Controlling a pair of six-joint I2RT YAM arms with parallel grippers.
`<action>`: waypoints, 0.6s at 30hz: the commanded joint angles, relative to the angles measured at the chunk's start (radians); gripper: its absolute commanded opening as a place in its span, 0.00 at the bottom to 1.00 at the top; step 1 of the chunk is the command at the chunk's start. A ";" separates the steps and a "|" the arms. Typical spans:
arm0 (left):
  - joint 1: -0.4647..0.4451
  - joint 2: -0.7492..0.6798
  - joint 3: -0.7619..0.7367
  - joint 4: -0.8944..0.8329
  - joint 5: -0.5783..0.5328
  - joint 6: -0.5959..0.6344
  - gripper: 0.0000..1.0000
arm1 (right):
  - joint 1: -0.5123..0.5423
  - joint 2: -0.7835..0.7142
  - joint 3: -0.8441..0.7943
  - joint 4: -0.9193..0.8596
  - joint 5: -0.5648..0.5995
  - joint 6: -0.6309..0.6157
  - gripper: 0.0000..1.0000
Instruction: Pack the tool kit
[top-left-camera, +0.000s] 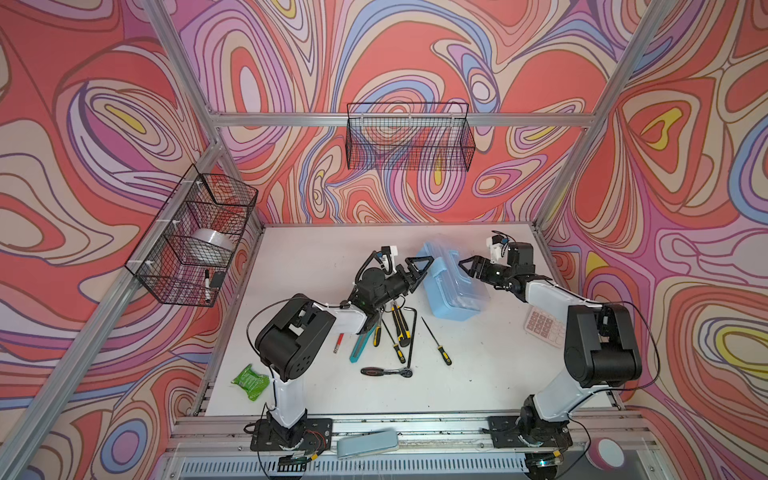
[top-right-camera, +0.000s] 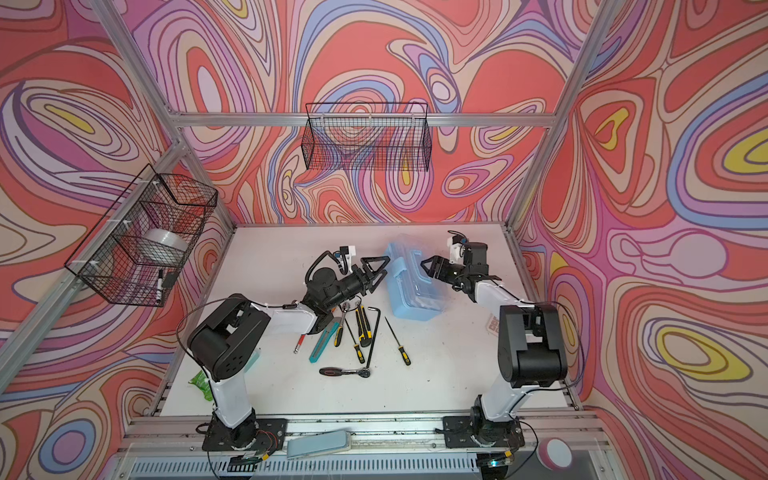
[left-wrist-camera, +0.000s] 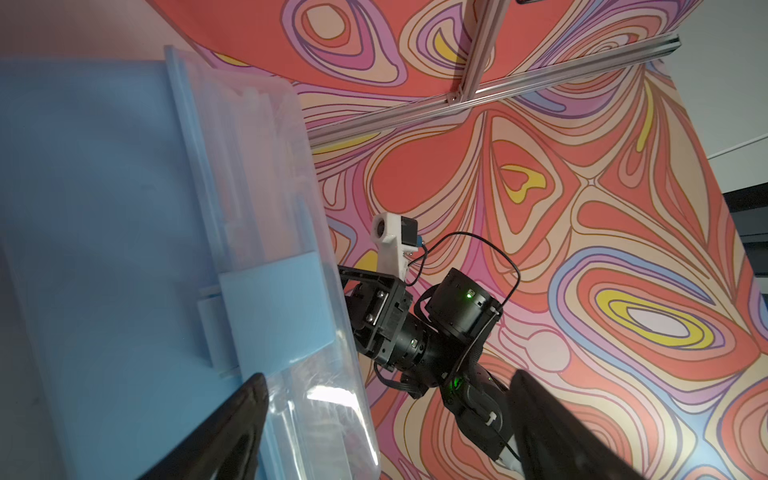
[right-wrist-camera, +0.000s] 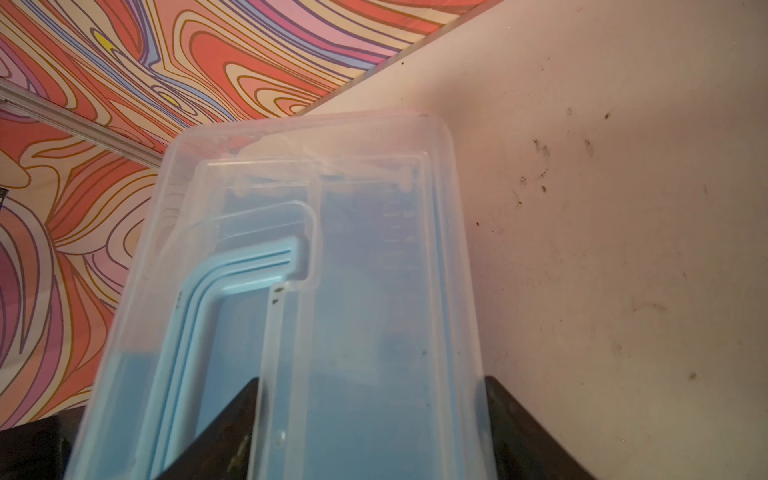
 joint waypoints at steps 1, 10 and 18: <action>0.008 -0.062 -0.010 -0.059 -0.016 0.054 0.92 | -0.004 0.026 -0.023 -0.172 0.130 -0.042 0.34; 0.008 -0.131 0.002 -0.329 -0.054 0.167 0.93 | -0.005 0.016 -0.008 -0.186 0.139 -0.046 0.33; 0.008 -0.208 0.049 -0.658 -0.113 0.346 0.96 | -0.005 0.006 -0.002 -0.194 0.142 -0.050 0.33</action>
